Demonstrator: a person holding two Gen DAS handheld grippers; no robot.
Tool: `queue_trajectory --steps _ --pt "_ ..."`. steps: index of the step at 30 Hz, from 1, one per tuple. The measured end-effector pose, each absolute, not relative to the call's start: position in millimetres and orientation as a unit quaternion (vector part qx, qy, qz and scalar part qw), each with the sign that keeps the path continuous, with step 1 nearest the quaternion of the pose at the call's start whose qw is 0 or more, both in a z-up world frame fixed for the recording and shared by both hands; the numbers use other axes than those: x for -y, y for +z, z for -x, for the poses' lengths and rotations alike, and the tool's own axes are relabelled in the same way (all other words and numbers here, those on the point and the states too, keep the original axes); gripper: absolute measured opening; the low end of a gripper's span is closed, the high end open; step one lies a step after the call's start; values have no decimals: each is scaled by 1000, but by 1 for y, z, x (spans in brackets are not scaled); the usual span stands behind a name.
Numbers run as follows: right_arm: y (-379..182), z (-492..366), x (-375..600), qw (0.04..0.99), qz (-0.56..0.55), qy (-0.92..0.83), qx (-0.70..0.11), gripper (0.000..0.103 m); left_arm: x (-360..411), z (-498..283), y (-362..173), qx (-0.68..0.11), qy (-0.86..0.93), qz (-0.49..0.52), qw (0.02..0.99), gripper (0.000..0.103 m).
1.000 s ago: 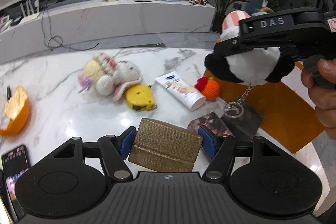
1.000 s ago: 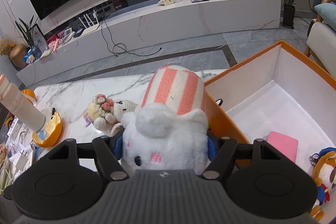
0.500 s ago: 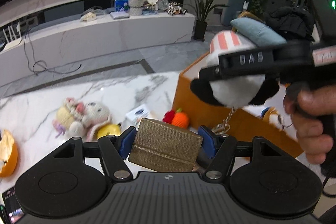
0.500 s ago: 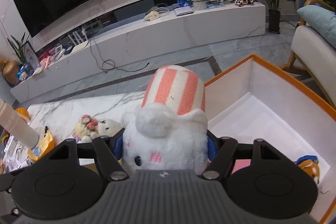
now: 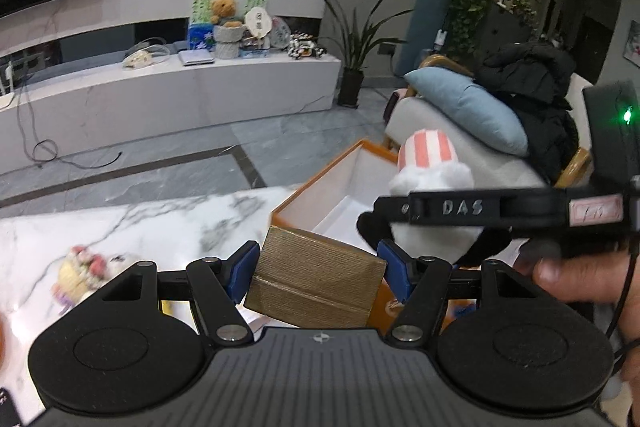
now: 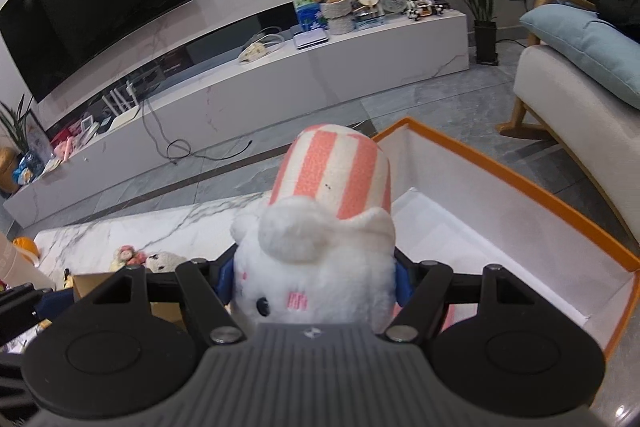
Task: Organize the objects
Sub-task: 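Lift and carry tan box and white plush over the orange box, then release tan box with left tool while right tool drops white plush into box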
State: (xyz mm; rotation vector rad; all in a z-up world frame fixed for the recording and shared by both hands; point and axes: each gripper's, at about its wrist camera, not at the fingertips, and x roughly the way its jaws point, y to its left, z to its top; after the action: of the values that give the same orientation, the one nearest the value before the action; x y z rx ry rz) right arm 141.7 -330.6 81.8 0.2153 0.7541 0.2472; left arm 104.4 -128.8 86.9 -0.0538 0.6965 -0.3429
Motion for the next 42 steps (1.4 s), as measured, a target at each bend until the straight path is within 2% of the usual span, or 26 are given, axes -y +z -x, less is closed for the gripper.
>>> queue_trajectory --steps 15,31,42 --pt "86 -154 408 922 -171 58 -341 72 194 -132 96 -332 -218 30 917 76" --pt "57 -169 435 920 -131 18 -368 72 252 -140 31 -381 -230 -28 895 76" --pt "25 -185 432 903 -96 19 -418 72 274 -140 1 -408 -243 -55 878 76"
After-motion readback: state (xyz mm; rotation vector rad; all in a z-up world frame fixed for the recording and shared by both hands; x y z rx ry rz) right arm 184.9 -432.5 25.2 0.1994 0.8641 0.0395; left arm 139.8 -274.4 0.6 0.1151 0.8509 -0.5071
